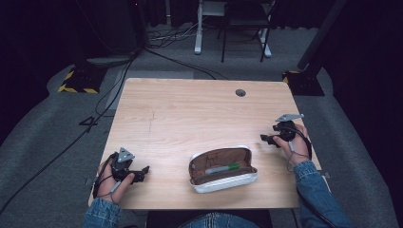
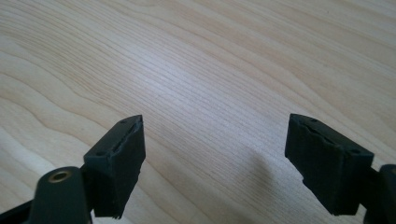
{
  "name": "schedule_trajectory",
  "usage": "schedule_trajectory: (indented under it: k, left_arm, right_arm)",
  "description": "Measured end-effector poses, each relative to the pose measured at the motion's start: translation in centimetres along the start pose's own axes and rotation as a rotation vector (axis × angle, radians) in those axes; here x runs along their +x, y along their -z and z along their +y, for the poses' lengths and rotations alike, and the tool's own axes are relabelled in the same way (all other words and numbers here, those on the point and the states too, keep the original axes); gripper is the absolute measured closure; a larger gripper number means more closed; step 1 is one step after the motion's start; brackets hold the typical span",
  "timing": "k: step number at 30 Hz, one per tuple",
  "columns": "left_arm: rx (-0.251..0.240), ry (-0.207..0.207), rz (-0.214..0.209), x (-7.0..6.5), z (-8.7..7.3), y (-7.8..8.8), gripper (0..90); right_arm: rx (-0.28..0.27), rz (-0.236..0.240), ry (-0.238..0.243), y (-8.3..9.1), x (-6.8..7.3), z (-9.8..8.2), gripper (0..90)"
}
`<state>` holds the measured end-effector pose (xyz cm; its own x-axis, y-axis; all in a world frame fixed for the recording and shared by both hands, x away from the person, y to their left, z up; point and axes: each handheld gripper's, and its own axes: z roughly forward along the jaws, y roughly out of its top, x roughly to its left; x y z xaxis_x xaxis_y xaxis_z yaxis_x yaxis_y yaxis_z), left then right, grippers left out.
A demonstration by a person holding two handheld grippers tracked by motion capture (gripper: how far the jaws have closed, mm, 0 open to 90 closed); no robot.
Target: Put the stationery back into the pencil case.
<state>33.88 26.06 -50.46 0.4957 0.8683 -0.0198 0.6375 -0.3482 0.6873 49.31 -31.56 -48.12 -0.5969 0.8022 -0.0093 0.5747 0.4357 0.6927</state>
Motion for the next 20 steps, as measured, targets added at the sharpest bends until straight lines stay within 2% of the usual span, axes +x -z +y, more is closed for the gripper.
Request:
schedule_trajectory:
  k: [9, 15, 20]
  left_arm:
    - [-0.001, 0.0, 0.001, 0.0, 0.0, 0.0, 12.6]
    - [0.0, 0.0, 0.001, 0.0, 0.0, 0.0, 12.6]
    - [-0.001, 0.0, 0.001, 0.0, 0.0, 0.0, 12.6]
  right_arm:
    - [-0.028, -0.009, -0.024, -1.4, -0.6, -1.2, 17.0]
    - [-0.054, -0.023, -0.027, -1.8, -0.6, -1.4, 11.8]
    - [-0.049, -0.029, -0.034, -1.9, -0.6, -1.3, 9.7]
